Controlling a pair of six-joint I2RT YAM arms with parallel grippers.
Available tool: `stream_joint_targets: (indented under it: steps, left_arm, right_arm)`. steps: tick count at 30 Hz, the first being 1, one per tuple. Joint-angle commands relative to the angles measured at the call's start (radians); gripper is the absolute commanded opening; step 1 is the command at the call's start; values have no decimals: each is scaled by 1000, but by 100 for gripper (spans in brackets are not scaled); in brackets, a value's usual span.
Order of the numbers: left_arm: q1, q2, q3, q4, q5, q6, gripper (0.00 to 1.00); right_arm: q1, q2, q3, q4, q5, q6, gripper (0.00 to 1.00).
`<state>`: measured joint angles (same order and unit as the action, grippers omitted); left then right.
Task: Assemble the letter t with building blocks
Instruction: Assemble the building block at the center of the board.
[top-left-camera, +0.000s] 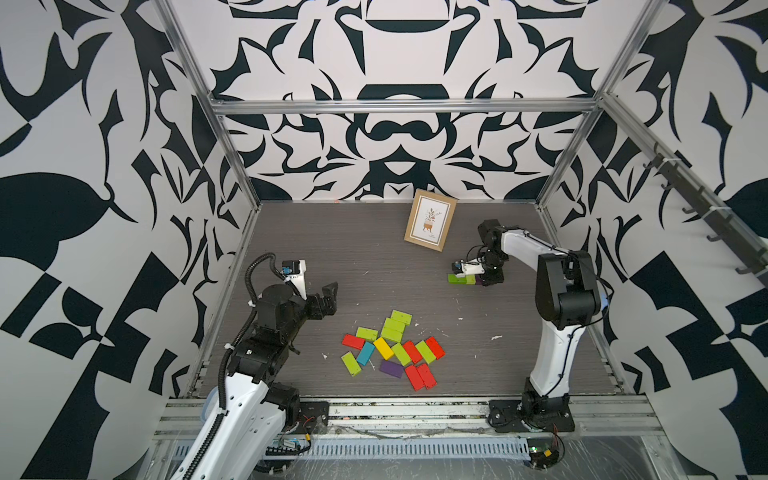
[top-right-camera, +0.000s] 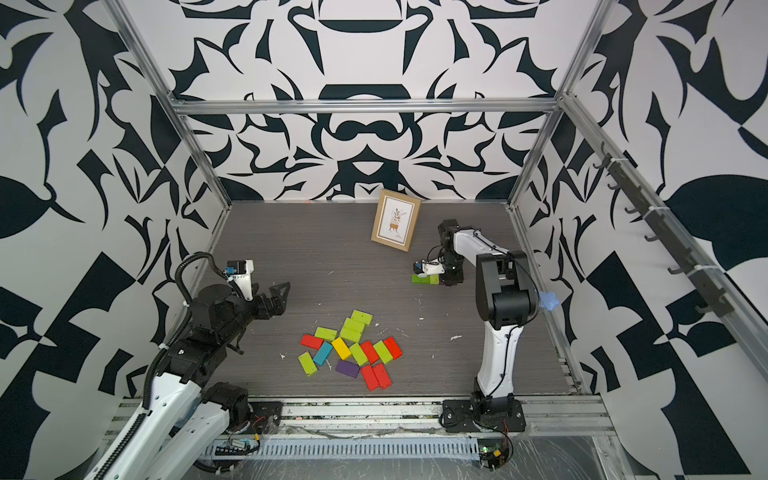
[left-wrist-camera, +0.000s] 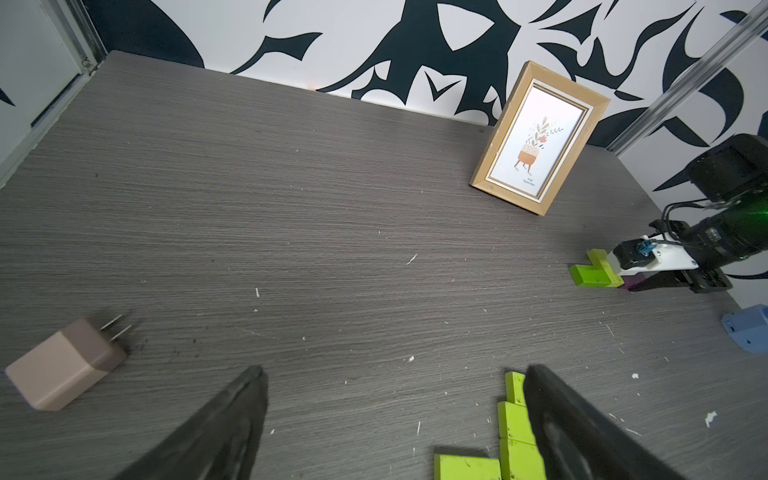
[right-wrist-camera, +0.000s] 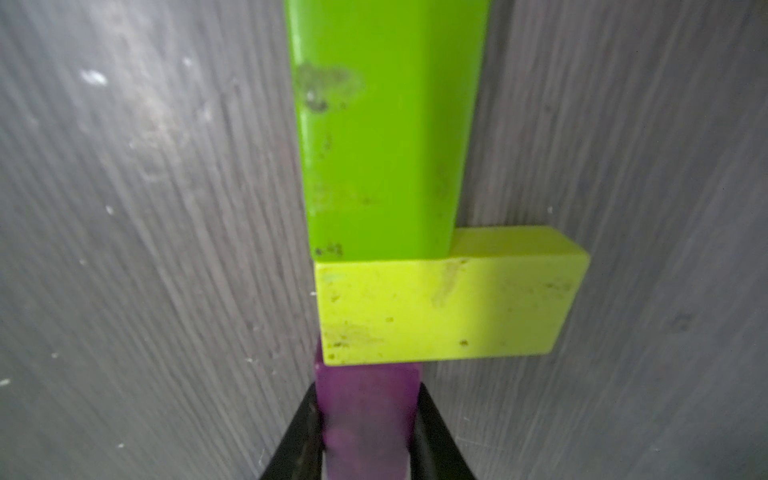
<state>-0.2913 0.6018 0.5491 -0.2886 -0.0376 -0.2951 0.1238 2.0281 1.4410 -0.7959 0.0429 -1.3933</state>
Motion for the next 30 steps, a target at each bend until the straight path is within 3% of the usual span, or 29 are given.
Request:
stream_joint_targets:
  steps: [1,19,30]
  left_arm:
    - [0,-13,-3,-4,2,-8,100]
    - [0,-4,-3,0,7,-8,100]
    - [0,-5,0,-1,4,-9,100]
  right_arm:
    - [12,39,-6,5,-6,20,25]
    - [13,19,-17,10,-18,34,32]
    - [14,-17,-16,11,-38,46,44]
